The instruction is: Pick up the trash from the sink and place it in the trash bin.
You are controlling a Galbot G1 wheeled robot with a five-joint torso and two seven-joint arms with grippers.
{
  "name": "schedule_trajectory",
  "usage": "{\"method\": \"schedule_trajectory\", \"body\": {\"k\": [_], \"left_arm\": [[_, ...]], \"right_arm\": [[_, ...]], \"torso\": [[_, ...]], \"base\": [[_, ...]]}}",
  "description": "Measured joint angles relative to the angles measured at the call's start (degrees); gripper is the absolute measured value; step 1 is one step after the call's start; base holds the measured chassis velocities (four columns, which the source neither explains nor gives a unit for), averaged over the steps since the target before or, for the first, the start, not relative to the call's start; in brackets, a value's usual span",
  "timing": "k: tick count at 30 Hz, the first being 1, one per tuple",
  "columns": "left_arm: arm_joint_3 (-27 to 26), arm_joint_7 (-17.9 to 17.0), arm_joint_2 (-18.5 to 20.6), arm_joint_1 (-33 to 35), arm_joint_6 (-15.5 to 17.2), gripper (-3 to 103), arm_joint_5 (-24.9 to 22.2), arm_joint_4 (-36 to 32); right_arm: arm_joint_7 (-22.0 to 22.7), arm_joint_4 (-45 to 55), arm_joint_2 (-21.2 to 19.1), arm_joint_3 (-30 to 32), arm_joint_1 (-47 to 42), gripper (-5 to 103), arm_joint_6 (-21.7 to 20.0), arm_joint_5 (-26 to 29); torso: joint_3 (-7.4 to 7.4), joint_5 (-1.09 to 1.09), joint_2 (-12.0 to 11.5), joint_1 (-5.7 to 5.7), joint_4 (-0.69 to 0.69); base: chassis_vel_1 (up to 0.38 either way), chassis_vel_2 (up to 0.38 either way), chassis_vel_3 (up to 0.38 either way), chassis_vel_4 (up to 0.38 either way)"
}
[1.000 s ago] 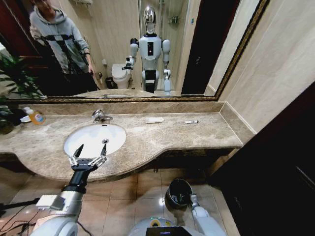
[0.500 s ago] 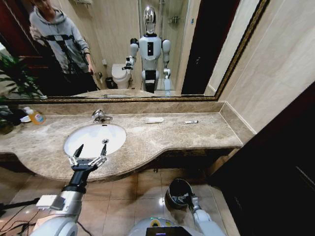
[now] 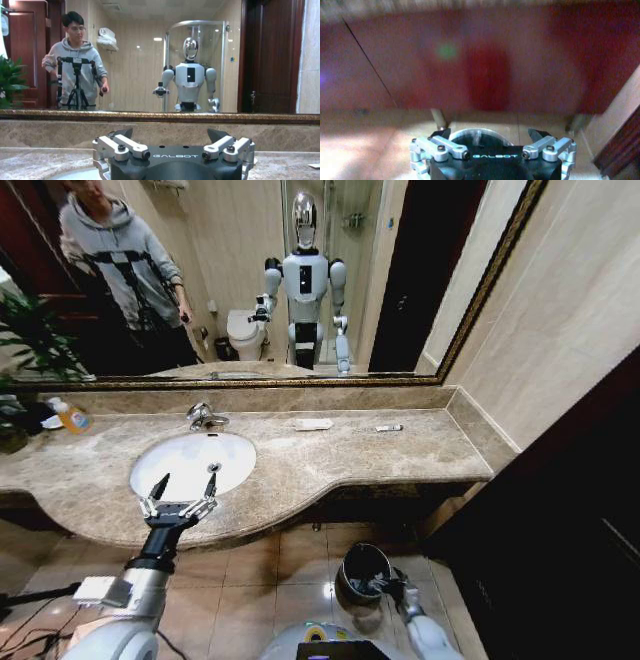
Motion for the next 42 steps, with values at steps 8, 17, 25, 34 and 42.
{"method": "schedule_trajectory", "body": {"k": [8,17,25,34,42], "left_arm": [[0.01,0.01,0.0,0.0,0.0,100,0.0,0.0],[0.01,0.0,0.0,0.0,0.0,100,0.0,0.0],[0.01,0.0,0.0,0.0,0.0,100,0.0,0.0],[0.01,0.02,0.0,0.0,0.0,100,0.0,0.0],[0.01,0.01,-0.01,0.0,0.0,100,0.0,0.0]], "right_arm": [[-0.74,30.72,0.08,5.76,-18.85,100,-0.19,9.85],[2.72,50.42,3.21,5.87,-23.87,100,-2.64,9.09],[6.84,52.25,-2.67,4.01,-6.85,100,-15.46,12.34],[7.84,38.2,-9.99,-2.23,17.47,100,-20.51,15.91],[8.02,10.29,-10.65,-12.28,41.4,100,-21.36,15.2]], "torso": [[0.0,0.0,0.01,0.0,-0.01],[0.0,0.0,0.01,0.0,-0.01],[0.01,0.02,0.0,0.02,0.04],[0.01,0.0,0.0,0.01,0.0],[0.02,0.0,-0.01,0.02,0.02]], "base": [[0.0,0.0,0.0,0.0],[0.0,0.0,0.0,0.0],[0.0,0.0,0.0,0.0],[0.0,0.0,0.0,0.0],[0.0,0.0,0.0,0.0]]}}
